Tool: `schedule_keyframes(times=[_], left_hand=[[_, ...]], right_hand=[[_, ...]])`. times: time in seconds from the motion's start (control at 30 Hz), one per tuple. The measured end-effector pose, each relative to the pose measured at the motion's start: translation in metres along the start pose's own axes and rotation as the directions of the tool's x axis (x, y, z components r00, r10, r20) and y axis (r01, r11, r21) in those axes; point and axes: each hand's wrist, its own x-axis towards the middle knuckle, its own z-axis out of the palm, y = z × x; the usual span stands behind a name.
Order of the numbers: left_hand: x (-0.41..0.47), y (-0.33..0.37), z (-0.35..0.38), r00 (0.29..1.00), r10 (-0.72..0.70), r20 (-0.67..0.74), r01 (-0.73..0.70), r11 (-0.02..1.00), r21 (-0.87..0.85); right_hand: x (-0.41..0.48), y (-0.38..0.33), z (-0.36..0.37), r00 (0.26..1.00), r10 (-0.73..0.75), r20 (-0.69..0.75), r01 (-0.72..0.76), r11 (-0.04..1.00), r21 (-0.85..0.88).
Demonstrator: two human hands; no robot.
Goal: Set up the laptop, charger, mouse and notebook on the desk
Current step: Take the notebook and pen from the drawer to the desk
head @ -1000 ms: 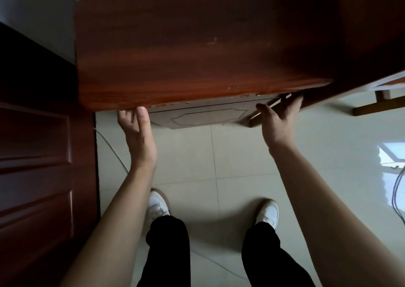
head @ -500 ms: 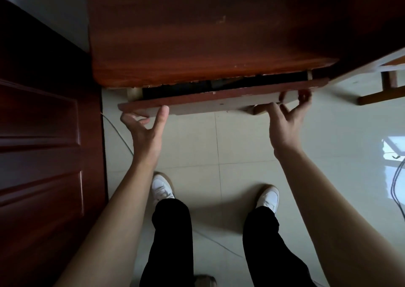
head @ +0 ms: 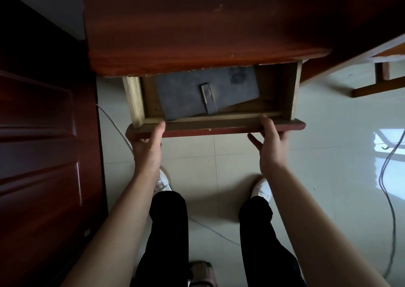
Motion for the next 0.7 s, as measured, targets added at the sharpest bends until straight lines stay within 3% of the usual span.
schedule_keyframes(times=[0.23, 0.4, 0.47, 0.5, 0.57, 0.63, 0.7], left_hand=[[0.002, 0.002, -0.018, 0.990, -0.078, 0.116, 0.073, 0.996, 0.053], [-0.018, 0.012, -0.012, 0.995, -0.007, -0.103, 0.013, 0.998, 0.065], [-0.032, 0.020, -0.011, 0.976, 0.133, -0.175, -0.102, 0.980, 0.173], [-0.038, 0.023, -0.011, 0.952, 0.253, -0.174, -0.202, 0.942, 0.266], [-0.043, 0.028, -0.010, 0.845, 0.531, -0.065, -0.453, 0.775, 0.440], [-0.042, 0.033, -0.006, 0.724, 0.680, 0.121, -0.652, 0.614, 0.445], [-0.037, 0.039, 0.005, 0.704, 0.656, 0.273, -0.704, 0.592, 0.392]], right_hand=[[0.004, 0.007, 0.002, 0.994, -0.029, -0.109, 0.022, 0.998, -0.066], [-0.011, -0.002, -0.004, 0.977, -0.064, -0.204, -0.007, 0.945, -0.326], [-0.025, -0.007, -0.007, 0.937, -0.252, -0.240, 0.119, 0.881, -0.458], [-0.031, -0.010, -0.008, 0.886, -0.401, -0.232, 0.212, 0.796, -0.567], [-0.036, -0.017, -0.007, 0.763, -0.641, -0.087, 0.430, 0.603, -0.672], [-0.034, -0.024, 0.002, 0.709, -0.702, 0.075, 0.582, 0.522, -0.624], [-0.027, -0.034, 0.019, 0.753, -0.639, 0.159, 0.573, 0.517, -0.636]])
